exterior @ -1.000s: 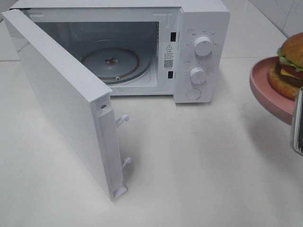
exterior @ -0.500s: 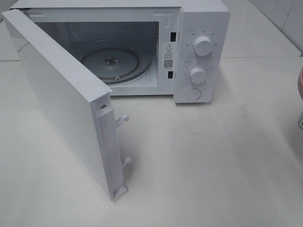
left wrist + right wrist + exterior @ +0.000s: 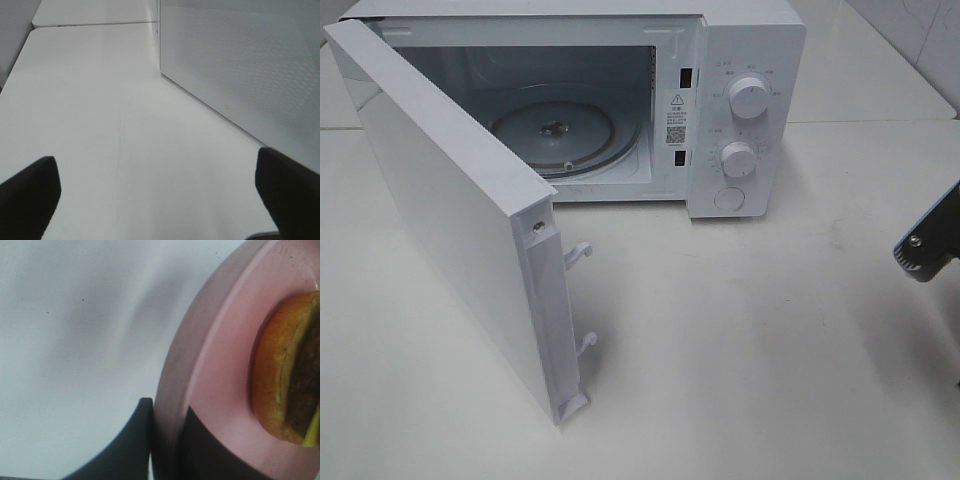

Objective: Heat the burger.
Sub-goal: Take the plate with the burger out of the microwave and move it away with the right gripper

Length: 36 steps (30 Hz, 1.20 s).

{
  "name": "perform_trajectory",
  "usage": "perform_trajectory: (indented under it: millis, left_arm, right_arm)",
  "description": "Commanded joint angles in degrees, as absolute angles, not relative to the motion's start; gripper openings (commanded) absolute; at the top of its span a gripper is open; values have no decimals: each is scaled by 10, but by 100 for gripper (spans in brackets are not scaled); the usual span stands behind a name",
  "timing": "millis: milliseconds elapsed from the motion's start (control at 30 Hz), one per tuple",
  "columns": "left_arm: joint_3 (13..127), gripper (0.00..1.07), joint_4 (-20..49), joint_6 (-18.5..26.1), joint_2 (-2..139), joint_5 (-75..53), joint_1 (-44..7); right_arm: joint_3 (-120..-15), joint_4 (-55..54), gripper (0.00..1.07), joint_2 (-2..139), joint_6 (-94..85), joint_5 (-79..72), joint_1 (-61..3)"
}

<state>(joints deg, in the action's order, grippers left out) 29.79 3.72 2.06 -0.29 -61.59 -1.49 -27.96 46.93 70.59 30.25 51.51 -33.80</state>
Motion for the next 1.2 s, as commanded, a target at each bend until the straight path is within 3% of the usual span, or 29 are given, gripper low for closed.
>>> perform_trajectory:
  millis: [33, 1200]
  left_arm:
    - [296, 98, 41, 20, -7, -612, -12]
    - [296, 98, 41, 20, -7, -612, -12]
  right_arm:
    - [-284, 516, 0, 748, 363, 518, -335]
    - [-312, 580, 4, 973, 637, 460, -335]
